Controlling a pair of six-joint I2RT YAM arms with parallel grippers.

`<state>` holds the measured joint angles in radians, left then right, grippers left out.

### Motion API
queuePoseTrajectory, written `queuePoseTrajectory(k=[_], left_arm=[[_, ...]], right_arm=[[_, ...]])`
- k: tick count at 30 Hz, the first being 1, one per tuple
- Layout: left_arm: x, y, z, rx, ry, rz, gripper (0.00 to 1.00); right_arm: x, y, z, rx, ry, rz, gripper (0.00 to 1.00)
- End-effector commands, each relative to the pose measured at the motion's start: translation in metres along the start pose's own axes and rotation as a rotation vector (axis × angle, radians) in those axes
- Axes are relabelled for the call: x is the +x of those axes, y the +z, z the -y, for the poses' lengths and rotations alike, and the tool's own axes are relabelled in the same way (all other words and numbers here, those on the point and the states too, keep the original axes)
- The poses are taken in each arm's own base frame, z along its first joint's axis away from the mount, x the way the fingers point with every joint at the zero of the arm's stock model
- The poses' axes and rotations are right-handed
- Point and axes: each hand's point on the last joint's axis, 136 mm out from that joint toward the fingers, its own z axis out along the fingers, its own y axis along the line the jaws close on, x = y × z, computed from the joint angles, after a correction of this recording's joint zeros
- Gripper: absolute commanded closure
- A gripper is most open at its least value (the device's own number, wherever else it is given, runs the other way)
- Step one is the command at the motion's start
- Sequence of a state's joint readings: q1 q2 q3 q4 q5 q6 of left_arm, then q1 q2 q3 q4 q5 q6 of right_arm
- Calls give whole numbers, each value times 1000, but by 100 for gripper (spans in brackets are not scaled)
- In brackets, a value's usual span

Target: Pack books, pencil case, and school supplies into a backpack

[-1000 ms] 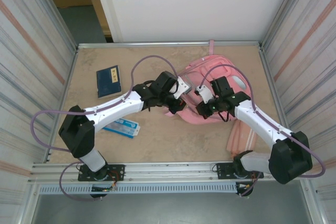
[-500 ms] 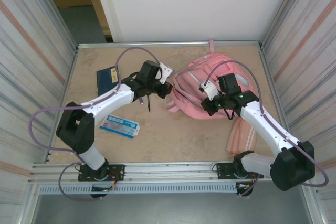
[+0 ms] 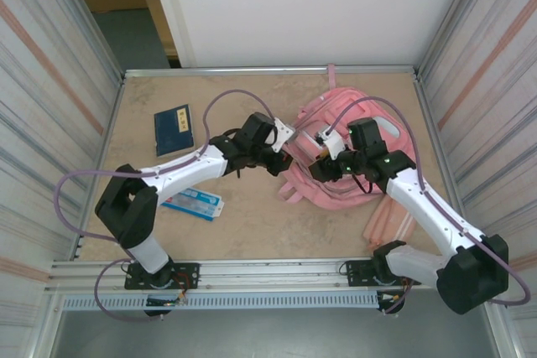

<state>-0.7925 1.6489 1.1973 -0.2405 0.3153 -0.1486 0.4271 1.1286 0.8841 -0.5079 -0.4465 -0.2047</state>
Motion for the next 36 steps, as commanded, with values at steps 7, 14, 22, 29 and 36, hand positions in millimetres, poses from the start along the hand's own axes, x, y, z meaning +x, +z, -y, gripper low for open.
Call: queuePoseTrajectory(k=[7,14,22,29,36], left_arm=[[-39,-30,54,151,1,139,100],[-36,-29,42,115,-12,133,100],[-16,-14,-47,75,-224,145,100],[4,-23,-79,26,-287,78,100],[41,-28,-75,2,-325,73,100]], right_arm=[[18,17,-4,-104,-59,-160,56],[29,17,-3,-84,-139,-172,94],[22,1,-38,-129,-428,-162,100],[34,6,-46,-169,-670,-334,100],[5,9,-29,-84,-974,-460,100]])
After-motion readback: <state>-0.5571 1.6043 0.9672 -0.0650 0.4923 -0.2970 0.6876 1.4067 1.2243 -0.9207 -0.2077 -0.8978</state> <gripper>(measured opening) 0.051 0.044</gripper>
